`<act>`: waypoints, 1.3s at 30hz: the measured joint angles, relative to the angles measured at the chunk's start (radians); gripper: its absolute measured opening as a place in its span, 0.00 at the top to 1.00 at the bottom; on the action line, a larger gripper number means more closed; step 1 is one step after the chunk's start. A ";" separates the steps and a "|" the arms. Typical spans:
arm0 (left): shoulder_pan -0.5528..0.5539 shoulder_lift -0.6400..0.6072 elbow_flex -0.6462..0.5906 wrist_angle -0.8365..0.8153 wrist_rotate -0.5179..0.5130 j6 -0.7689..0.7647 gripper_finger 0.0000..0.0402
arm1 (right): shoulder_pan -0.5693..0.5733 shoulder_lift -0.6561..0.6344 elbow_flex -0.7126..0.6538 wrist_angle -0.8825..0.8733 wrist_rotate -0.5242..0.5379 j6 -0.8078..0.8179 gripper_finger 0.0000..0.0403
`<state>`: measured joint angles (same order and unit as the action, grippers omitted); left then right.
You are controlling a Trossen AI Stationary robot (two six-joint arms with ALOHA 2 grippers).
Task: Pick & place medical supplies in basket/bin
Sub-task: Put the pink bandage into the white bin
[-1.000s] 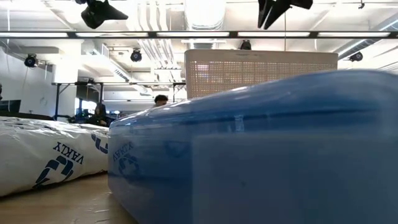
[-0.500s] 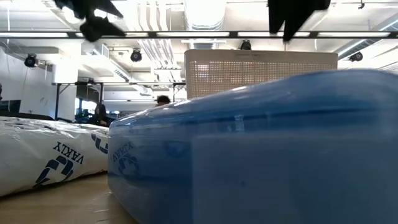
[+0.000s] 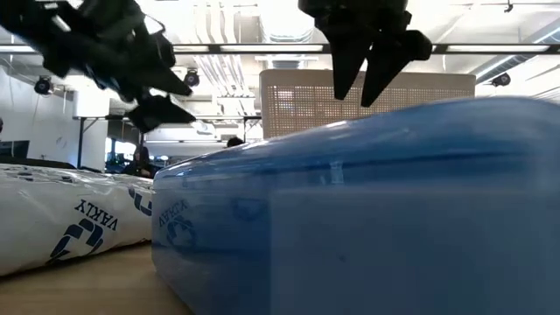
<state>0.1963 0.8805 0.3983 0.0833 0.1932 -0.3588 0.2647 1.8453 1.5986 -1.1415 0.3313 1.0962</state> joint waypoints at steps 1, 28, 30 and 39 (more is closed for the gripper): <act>0.000 0.028 -0.010 0.039 0.000 -0.003 0.32 | 0.002 -0.001 0.000 -0.001 -0.002 0.015 0.42; -0.126 0.776 0.630 -0.348 -0.276 -0.439 0.48 | 0.257 -0.217 -0.260 -0.344 -0.116 0.572 0.43; -0.124 0.786 0.627 -0.353 -0.282 -0.464 0.51 | 0.297 -0.269 -0.316 -0.343 -0.102 0.633 0.44; -0.135 0.853 0.637 -0.337 -0.360 -0.556 0.55 | 0.419 -0.475 -0.488 -0.327 -0.018 0.865 0.44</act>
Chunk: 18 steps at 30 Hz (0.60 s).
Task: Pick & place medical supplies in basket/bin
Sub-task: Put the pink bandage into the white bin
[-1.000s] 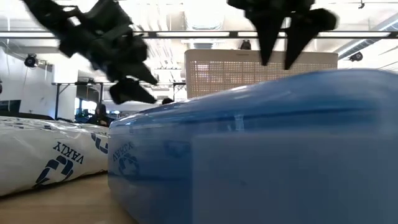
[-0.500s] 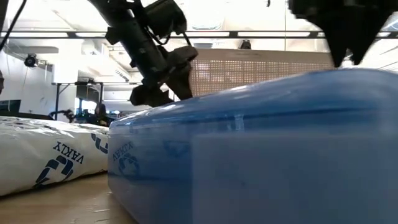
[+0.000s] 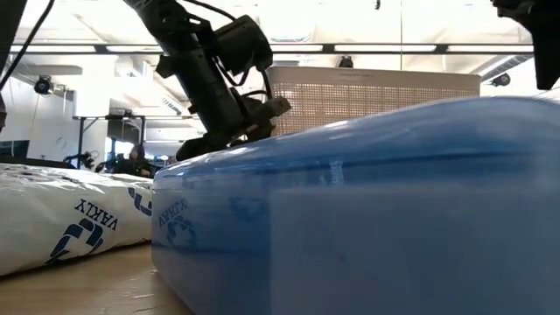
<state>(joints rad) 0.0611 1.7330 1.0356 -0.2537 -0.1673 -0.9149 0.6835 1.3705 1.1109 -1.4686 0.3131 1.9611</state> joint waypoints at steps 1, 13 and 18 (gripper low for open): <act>-0.005 0.006 0.000 0.002 0.000 -0.010 0.55 | 0.006 -0.014 -0.010 0.002 0.003 0.001 0.44; -0.028 0.007 -0.001 -0.036 0.002 -0.018 0.72 | 0.006 -0.047 -0.061 0.009 0.027 -0.050 0.44; -0.053 -0.059 -0.002 -0.160 0.005 0.024 0.95 | 0.006 -0.047 -0.068 0.011 0.027 -0.041 0.44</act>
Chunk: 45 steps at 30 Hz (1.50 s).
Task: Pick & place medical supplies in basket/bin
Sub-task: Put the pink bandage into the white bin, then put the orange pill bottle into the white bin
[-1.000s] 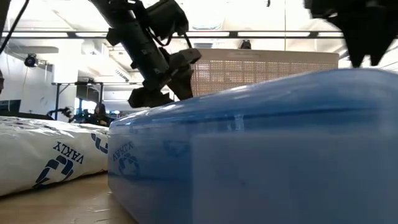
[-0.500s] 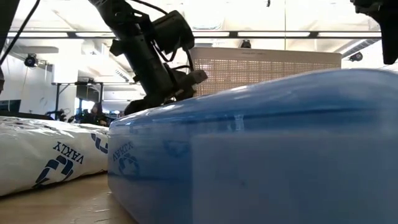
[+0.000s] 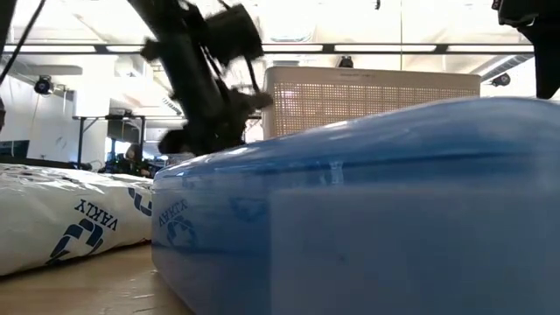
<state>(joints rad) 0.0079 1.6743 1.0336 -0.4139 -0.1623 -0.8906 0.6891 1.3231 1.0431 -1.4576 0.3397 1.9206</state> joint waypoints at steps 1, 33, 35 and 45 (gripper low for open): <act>-0.013 -0.032 0.000 -0.029 0.001 0.001 0.96 | 0.000 0.000 0.000 0.000 0.000 0.009 0.44; 0.257 0.199 1.021 -0.378 -0.133 0.877 0.65 | -0.009 0.001 0.075 -0.001 0.116 0.042 0.44; 0.257 0.254 1.170 -0.474 -0.127 0.954 0.56 | -0.009 0.001 0.082 -0.001 0.148 0.039 0.44; 0.241 -0.018 0.901 -0.524 -0.024 0.937 0.43 | -0.024 0.005 0.113 0.025 0.218 -0.079 0.44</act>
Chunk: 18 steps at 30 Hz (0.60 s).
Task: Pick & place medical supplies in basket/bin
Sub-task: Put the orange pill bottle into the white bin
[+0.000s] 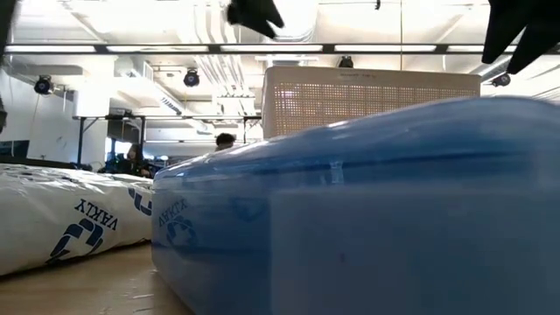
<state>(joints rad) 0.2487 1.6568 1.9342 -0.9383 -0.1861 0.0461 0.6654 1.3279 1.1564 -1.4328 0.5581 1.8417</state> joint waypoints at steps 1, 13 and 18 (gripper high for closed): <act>-0.017 -0.059 -0.089 0.017 0.036 -0.021 0.43 | -0.002 0.001 0.000 0.018 -0.001 -0.041 0.44; -0.394 -0.631 -1.010 0.286 0.163 -0.770 0.49 | -0.049 0.014 -0.004 0.136 -0.058 -0.341 0.44; -0.616 -0.700 -1.167 0.305 0.058 -1.072 0.49 | -0.135 0.037 -0.035 0.374 -0.198 -0.585 0.44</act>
<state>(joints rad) -0.3672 0.9572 0.7667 -0.6335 -0.1281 -1.0261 0.5306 1.3646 1.1214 -1.0592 0.3597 1.2568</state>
